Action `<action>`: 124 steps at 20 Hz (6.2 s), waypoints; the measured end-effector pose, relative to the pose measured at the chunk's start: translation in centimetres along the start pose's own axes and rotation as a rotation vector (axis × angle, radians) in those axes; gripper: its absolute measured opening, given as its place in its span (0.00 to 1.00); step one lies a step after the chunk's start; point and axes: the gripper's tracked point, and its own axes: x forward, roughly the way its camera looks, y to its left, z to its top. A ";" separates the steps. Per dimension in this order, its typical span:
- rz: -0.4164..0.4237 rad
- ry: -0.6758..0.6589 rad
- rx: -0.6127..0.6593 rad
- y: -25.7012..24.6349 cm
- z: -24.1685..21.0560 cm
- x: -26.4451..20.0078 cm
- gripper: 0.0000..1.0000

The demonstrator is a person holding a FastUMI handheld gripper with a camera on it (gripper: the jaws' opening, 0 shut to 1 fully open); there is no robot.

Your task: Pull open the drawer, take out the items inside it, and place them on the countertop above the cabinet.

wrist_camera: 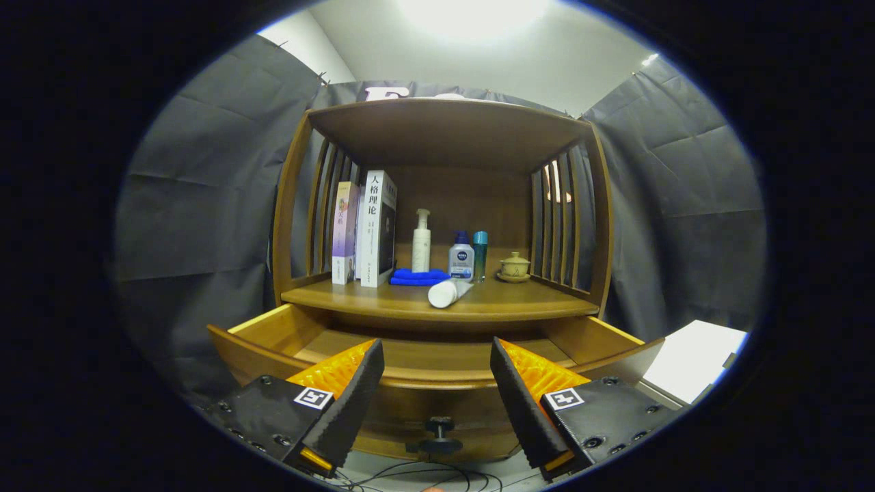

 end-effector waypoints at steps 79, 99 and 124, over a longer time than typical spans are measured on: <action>0.044 0.146 0.064 1.2 -6.1 14.4 0.97; -0.002 0.044 0.055 1.1 1.9 9.6 0.97; 0.029 -0.020 -0.039 3.4 7.8 -0.1 0.97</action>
